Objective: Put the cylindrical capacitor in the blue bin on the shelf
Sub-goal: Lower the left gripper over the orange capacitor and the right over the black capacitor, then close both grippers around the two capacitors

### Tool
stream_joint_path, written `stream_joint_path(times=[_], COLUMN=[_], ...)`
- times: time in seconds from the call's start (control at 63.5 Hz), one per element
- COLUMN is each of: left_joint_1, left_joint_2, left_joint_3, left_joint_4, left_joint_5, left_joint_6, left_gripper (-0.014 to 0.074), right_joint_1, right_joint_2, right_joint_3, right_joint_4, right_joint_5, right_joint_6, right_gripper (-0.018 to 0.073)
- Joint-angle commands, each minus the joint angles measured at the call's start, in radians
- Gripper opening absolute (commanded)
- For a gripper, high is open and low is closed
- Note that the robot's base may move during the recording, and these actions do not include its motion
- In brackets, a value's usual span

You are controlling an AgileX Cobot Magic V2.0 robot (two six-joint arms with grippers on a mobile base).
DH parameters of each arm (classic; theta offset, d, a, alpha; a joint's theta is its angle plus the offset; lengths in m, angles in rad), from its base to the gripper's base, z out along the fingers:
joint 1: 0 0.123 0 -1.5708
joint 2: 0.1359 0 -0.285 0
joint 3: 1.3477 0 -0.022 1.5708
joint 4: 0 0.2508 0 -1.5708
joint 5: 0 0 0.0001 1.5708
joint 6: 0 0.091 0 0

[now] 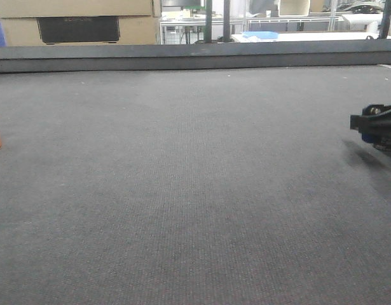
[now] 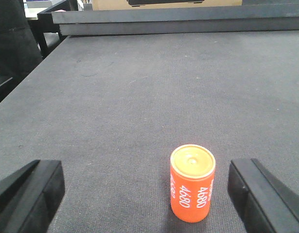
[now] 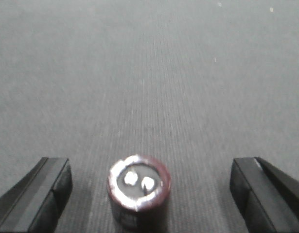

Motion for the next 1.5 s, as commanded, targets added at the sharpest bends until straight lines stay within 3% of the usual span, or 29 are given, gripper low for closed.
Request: stream_joint_path(times=[0.0, 0.126, 0.331, 0.457, 0.583, 0.803, 0.977, 1.15, 1.355, 1.481], left_joint_1=[-0.001, -0.001, -0.001, -0.001, -0.008, -0.095, -0.114, -0.114, -0.116, -0.116], left_joint_2=[-0.001, -0.001, -0.001, -0.001, 0.003, 0.116, 0.239, 0.344, 0.454, 0.508], left_joint_3=[-0.001, -0.001, -0.001, -0.001, -0.001, -0.001, -0.001, -0.001, -0.001, -0.001], left_joint_4=[-0.003, -0.003, -0.003, 0.013, 0.047, 0.067, -0.027, -0.027, 0.022, 0.022], left_joint_5=[-0.021, -0.021, -0.012, -0.01, -0.01, -0.033, -0.166, -0.272, -0.429, -0.495], left_joint_6=[-0.002, -0.002, -0.002, -0.002, -0.002, -0.002, -0.002, -0.002, -0.08, -0.081], left_gripper=[0.059, 0.059, 0.059, 0.059, 0.059, 0.059, 0.059, 0.059, 0.059, 0.059], right_joint_1=[0.002, 0.002, 0.002, 0.002, 0.002, 0.002, 0.002, 0.002, 0.002, 0.002], right_joint_2=[0.011, 0.017, 0.022, 0.022, 0.022, 0.022, 0.022, 0.022, 0.022, 0.022], right_joint_3=[-0.004, -0.004, -0.004, -0.004, -0.004, -0.004, -0.004, -0.004, -0.004, -0.004], right_joint_4=[0.008, 0.008, 0.008, 0.008, 0.008, 0.008, 0.008, 0.008, 0.008, 0.008], right_joint_5=[-0.03, -0.03, -0.033, -0.033, -0.033, -0.033, -0.035, -0.039, -0.047, -0.047], right_joint_6=[0.0, 0.0, 0.0, 0.0, 0.0, 0.0, 0.0, 0.0, 0.0, 0.0], right_gripper=[0.0568, 0.0529, 0.0254, 0.0159, 0.0158, 0.0158, 0.0158, 0.0158, 0.0158, 0.0158])
